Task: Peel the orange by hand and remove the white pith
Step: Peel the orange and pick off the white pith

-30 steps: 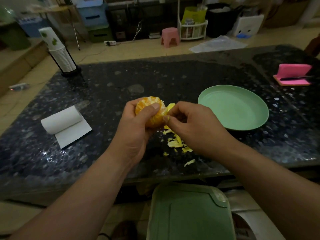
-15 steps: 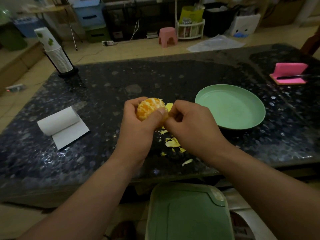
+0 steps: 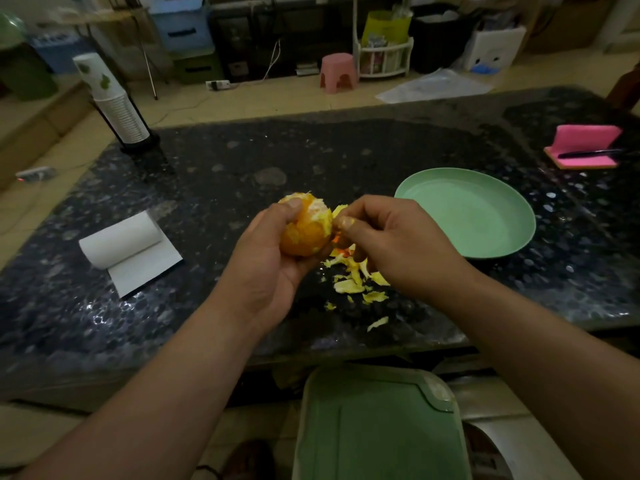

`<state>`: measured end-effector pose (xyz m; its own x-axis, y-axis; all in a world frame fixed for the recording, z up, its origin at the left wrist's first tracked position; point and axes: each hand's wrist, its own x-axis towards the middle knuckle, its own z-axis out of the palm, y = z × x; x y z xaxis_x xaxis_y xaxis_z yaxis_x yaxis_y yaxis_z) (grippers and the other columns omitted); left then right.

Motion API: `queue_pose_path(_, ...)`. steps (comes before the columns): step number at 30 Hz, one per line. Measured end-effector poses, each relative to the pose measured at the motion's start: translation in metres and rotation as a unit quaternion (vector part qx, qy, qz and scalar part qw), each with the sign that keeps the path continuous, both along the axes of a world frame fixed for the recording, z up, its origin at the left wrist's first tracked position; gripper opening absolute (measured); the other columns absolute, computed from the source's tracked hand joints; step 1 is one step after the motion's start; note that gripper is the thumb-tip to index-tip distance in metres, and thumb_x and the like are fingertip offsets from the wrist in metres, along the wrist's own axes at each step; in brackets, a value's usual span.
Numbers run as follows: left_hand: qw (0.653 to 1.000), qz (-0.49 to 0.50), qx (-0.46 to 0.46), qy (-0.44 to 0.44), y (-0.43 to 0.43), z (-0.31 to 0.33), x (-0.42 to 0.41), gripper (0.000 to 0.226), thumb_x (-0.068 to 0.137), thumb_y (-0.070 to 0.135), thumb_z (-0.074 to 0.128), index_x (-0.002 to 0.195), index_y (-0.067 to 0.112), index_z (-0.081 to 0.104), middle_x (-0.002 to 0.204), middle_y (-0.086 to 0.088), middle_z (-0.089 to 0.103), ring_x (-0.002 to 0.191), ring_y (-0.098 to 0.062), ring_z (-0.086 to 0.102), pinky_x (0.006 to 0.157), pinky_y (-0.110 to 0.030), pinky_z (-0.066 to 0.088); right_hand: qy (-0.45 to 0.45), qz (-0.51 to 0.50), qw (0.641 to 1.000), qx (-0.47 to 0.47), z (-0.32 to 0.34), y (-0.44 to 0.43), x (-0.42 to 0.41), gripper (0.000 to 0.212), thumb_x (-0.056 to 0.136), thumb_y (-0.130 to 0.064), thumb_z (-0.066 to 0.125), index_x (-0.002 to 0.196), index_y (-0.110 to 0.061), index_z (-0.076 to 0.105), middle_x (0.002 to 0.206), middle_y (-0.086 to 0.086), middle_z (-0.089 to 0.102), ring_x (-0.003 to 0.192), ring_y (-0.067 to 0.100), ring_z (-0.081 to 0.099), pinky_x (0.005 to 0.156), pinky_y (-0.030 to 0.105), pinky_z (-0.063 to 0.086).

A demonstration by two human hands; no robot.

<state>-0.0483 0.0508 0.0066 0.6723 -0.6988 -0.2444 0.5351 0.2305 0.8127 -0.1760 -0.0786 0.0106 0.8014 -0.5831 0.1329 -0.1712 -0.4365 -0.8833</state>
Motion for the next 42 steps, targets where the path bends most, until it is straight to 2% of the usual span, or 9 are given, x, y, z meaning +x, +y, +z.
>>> queue_pose_path(5,1.000,0.004,-0.007,0.013,0.000,-0.002,0.002,0.063,0.087,0.029,0.071,0.143,0.004,0.055,0.142,-0.026,0.062,0.113,-0.036,0.069,0.079,-0.038,0.062,0.085,-0.018,0.996,-0.036,-0.011,-0.003,0.007,0.036,0.106,-0.009,0.043,0.117,-0.024,0.074,0.097,-0.010,0.073,0.082,0.005,0.067,0.065,0.023,0.052)
queue_pose_path(10,0.997,-0.042,-0.027,0.052,0.003,-0.007,0.006,0.054,0.091,0.026,0.069,0.140,0.005,0.058,0.122,-0.019,0.069,0.106,-0.038,0.071,0.076,-0.038,0.063,0.181,-0.047,0.968,-0.167,-0.023,-0.006,0.010,0.036,0.107,-0.030,0.046,0.083,-0.012,0.066,0.078,0.001,0.063,0.073,0.022,0.058,0.066,0.040,0.046)
queue_pose_path(13,0.995,-0.068,-0.043,0.060,0.004,-0.008,0.009,0.041,0.091,0.027,0.069,0.129,0.011,0.061,0.119,-0.018,0.070,0.102,-0.038,0.071,0.074,-0.038,0.063,0.166,-0.046,0.960,-0.220,-0.021,-0.007,0.008,0.020,0.102,-0.028,0.055,0.093,-0.022,0.071,0.101,-0.005,0.067,0.095,0.021,0.060,0.081,0.042,0.050)
queue_pose_path(15,0.994,-0.076,-0.042,0.060,0.004,-0.008,0.011,0.046,0.089,0.029,0.073,0.130,0.013,0.061,0.123,-0.019,0.069,0.104,-0.038,0.071,0.073,-0.039,0.062,0.117,-0.053,0.972,-0.195,-0.014,-0.007,0.006,0.012,0.097,-0.024,0.062,0.102,-0.030,0.071,0.108,-0.011,0.065,0.102,0.014,0.059,0.089,0.042,0.051)
queue_pose_path(19,0.996,-0.081,-0.027,0.036,0.002,-0.006,0.010,0.058,0.082,0.026,0.071,0.135,0.007,0.059,0.125,-0.019,0.070,0.108,-0.033,0.070,0.076,-0.038,0.063,0.017,-0.059,0.992,-0.109,-0.003,0.000,0.004,0.008,0.101,-0.030,0.066,0.093,-0.031,0.070,0.086,-0.014,0.070,0.084,0.003,0.065,0.072,0.024,0.054)
queue_pose_path(23,0.995,-0.081,-0.052,0.002,0.002,-0.009,0.012,0.051,0.084,0.020,0.069,0.133,0.007,0.058,0.126,-0.019,0.067,0.109,-0.031,0.068,0.093,-0.046,0.061,-0.010,-0.038,0.997,-0.073,0.003,0.010,0.002,0.007,0.098,-0.024,0.070,0.095,-0.030,0.071,0.082,-0.013,0.070,0.079,0.000,0.065,0.065,0.012,0.047)
queue_pose_path(31,0.987,-0.148,-0.049,-0.044,0.009,-0.008,0.019,0.071,0.072,0.027,0.075,0.138,0.009,0.059,0.121,-0.015,0.070,0.100,-0.027,0.073,0.078,-0.039,0.062,-0.027,-0.007,1.000,-0.002,0.012,0.005,-0.004,0.007,0.099,-0.028,0.071,0.104,-0.031,0.074,0.088,-0.007,0.074,0.079,0.008,0.070,0.068,0.023,0.058)
queue_pose_path(36,0.980,-0.166,-0.009,-0.110,0.012,-0.006,0.024,0.065,0.070,0.024,0.075,0.133,0.015,0.060,0.112,-0.007,0.073,0.095,-0.023,0.073,0.073,-0.036,0.063,-0.011,0.032,0.998,-0.057,0.013,-0.002,-0.007,0.011,0.098,-0.031,0.075,0.109,-0.029,0.077,0.089,-0.011,0.075,0.083,0.004,0.070,0.071,0.018,0.056)
queue_pose_path(42,0.952,-0.193,0.065,-0.228,0.016,-0.009,0.030,0.068,0.066,0.032,0.082,0.130,0.022,0.063,0.113,-0.005,0.069,0.097,-0.024,0.070,0.074,-0.037,0.060,0.047,0.044,0.980,-0.187,0.012,-0.004,-0.011,0.008,0.099,-0.033,0.073,0.103,-0.029,0.078,0.079,-0.015,0.070,0.073,0.003,0.064,0.065,0.027,0.052)
